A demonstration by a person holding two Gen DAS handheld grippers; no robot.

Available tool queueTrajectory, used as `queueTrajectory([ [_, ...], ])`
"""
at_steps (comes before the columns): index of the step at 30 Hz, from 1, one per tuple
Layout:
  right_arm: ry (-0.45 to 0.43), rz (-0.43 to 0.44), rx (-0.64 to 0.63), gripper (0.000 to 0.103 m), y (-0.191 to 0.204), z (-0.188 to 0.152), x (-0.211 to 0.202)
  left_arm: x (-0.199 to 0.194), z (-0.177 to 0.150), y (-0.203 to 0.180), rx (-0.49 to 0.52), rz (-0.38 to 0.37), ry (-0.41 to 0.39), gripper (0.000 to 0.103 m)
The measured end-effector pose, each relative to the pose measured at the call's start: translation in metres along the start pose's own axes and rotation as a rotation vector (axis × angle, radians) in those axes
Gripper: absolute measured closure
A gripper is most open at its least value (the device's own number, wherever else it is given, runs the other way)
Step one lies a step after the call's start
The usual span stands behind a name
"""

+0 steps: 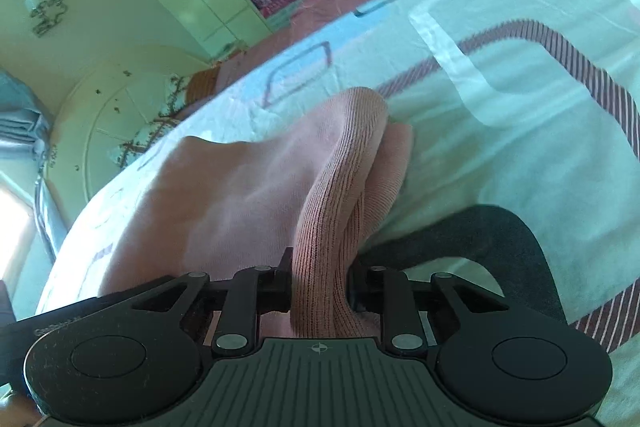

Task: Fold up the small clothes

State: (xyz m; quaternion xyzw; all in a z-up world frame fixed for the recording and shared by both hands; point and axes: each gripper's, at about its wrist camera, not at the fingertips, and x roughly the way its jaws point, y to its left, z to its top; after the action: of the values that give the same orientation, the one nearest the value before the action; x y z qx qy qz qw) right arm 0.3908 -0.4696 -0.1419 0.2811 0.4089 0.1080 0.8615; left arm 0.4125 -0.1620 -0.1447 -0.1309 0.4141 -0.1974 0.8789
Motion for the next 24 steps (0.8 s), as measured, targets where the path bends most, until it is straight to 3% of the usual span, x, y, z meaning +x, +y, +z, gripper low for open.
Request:
queueTrajectory([
  [8,-0.036,0.097,0.005,0.080,0.033,0.004,-0.011,-0.032,0.009,-0.015,0.048,-0.031,-0.039,0.074],
  [13,-0.058,0.137,-0.008,0.080,0.072,0.003,-0.015,-0.065,0.018,0.003,0.043,-0.030,-0.079,0.074],
  [19,-0.071,0.164,-0.039,0.080,0.139,-0.006,0.000,-0.112,0.030,0.056,0.039,-0.036,-0.123,0.074],
  [24,-0.081,0.166,-0.035,0.080,0.203,-0.029,0.031,-0.149,0.040,0.130,0.025,-0.060,-0.137,0.074],
])
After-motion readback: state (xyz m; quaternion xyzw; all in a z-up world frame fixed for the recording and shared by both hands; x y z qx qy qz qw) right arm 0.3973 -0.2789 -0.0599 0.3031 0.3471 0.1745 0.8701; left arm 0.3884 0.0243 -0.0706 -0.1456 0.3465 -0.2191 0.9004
